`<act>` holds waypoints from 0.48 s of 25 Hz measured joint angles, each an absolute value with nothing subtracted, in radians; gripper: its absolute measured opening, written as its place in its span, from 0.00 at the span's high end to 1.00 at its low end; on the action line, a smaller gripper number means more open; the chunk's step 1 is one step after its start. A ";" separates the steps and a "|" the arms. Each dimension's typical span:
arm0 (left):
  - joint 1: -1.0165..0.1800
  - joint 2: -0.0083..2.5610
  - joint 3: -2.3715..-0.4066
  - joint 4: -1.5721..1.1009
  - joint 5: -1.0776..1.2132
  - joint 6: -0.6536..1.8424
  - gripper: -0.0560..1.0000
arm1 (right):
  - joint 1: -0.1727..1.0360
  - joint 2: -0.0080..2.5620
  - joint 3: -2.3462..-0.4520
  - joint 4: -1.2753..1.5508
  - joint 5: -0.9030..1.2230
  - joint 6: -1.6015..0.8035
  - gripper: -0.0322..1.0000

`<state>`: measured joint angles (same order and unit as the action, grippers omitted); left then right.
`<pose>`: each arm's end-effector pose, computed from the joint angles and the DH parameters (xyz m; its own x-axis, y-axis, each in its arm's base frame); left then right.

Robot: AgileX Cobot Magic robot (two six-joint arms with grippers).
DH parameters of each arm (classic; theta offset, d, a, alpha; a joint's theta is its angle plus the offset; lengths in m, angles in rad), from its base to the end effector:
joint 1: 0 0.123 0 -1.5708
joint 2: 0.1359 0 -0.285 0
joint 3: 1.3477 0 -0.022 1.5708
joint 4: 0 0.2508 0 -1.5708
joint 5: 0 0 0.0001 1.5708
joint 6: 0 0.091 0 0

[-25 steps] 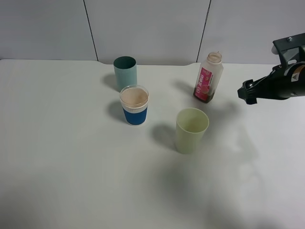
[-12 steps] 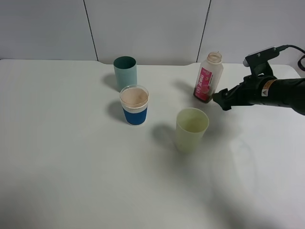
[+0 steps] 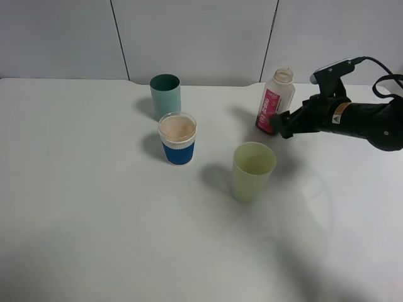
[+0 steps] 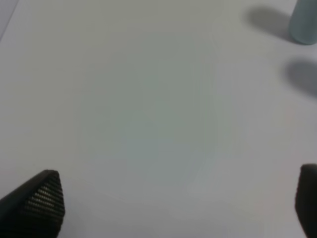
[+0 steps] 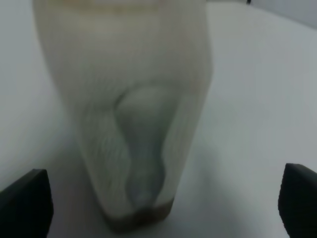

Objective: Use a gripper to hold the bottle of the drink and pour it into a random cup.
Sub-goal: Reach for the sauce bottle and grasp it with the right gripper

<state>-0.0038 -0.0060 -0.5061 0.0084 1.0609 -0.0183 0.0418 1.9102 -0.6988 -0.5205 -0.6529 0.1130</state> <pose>-0.0065 0.0007 0.2789 -0.4453 -0.0125 -0.8953 -0.0091 0.9999 -0.0095 0.3316 0.0413 0.1151 -0.3948 -0.3115 -0.8644 -0.4427 0.8889 -0.1181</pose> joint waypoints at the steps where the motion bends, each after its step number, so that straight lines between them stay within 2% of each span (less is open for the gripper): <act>1: -0.004 -0.006 -0.506 0.008 1.061 -0.018 0.07 | 0.042 1.911 -0.710 -0.523 -0.653 0.113 0.10; 12: -0.004 -0.006 -0.506 0.008 1.061 -0.018 0.07 | 0.057 1.968 -0.800 -0.592 -0.638 0.158 0.07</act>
